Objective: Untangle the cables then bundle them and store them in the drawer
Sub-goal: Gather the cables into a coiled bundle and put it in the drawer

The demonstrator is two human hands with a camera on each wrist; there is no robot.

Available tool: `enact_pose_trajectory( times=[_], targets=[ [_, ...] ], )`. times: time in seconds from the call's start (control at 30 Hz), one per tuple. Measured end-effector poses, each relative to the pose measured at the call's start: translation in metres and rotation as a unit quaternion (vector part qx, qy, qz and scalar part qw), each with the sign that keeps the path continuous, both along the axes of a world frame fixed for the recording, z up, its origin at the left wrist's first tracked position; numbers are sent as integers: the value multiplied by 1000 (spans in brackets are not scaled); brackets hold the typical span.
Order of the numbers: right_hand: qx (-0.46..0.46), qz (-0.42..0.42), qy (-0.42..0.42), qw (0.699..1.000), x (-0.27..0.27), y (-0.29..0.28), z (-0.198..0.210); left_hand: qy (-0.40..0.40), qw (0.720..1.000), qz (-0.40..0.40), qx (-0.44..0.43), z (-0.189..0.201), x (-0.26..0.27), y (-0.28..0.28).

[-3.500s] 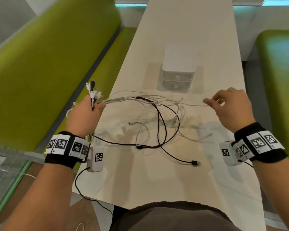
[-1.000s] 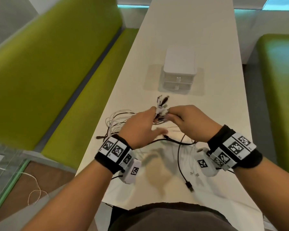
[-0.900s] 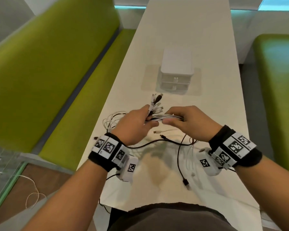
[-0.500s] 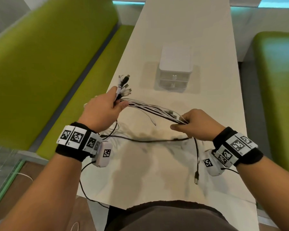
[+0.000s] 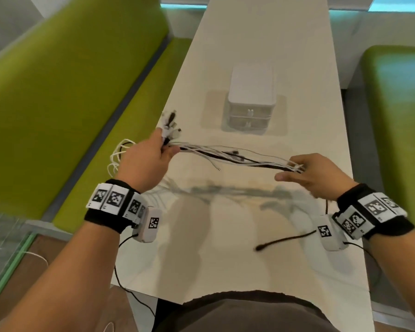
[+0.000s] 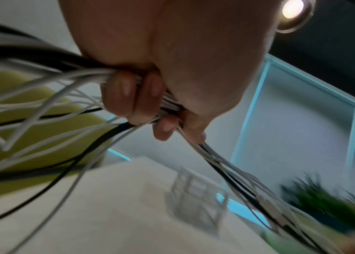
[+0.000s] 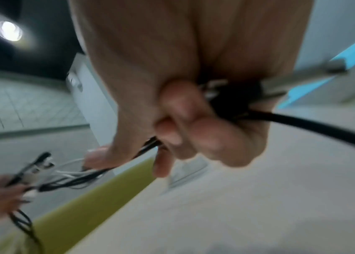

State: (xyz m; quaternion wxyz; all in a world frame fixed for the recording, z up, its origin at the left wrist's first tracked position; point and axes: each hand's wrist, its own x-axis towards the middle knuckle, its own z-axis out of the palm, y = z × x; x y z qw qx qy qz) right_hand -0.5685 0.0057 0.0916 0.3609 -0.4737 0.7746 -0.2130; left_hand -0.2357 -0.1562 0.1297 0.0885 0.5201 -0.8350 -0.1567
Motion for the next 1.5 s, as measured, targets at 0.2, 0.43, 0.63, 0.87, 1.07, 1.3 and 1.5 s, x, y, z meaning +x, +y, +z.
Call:
enact_pose_trajectory(
  times=[0.2,0.43,0.63,0.87,1.07,1.3,1.5],
  targets=[
    [103,18,405,908,-59,17,13,-54,992,-108,35,-28,-74,50],
    [-18,181,305,935,-4,-1,14,25,979,-164,117,-41,-141,77],
    [38,183,238,953,17,-8,-37,247,955,-76,143,-22,-103,49],
    [162,68,252,951,-86,37,-33,495,813,115,282,-20,-19,-3],
    [-79,177,161,968,5,-14,18,567,709,46,417,-17,-67,34],
    [-100,229,-8,968,144,-45,0,656,643,-34,394,25,-65,47],
    [-18,251,163,954,114,-40,-27,581,781,39,226,9,-13,16]
  ],
)
